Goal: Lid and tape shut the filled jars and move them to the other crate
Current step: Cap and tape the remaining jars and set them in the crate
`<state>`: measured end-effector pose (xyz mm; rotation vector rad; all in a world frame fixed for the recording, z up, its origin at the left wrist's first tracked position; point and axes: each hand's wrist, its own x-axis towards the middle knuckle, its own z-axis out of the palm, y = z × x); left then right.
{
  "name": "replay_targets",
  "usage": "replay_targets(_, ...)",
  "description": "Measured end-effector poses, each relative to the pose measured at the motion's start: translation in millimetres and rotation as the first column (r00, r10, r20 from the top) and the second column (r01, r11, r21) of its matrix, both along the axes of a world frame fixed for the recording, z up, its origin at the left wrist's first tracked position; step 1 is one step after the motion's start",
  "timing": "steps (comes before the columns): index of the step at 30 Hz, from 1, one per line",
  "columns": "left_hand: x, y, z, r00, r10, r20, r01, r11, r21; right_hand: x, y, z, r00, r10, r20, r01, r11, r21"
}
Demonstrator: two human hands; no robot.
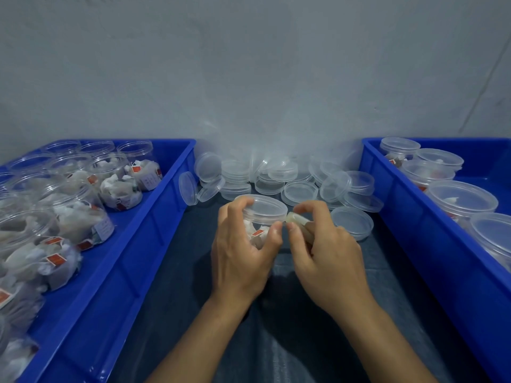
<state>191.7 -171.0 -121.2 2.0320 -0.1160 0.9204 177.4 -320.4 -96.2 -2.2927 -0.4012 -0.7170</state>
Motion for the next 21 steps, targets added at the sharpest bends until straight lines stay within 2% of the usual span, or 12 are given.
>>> replay_targets(3, -0.8, 1.6, 2.6, 1.0, 0.0, 0.006, 0.0, 1.0, -0.017, -0.6, -0.2, 3.1, 0.998, -0.043, 0.056, 0.046, 0.998, -0.053)
replay_targets(11, -2.5, 0.8, 4.4, 0.992, -0.118, -0.047, 0.113, 0.989, -0.097, 2.4, -9.3, 7.0, 0.995, -0.081, 0.052, 0.088, 0.985, -0.149)
replay_targets(21, -1.4, 4.7, 8.1, 0.967, -0.234, -0.103, 0.213, 0.96, -0.184, 3.6, -12.1, 10.2, 0.997, -0.071, 0.004, 0.071, 0.982, -0.172)
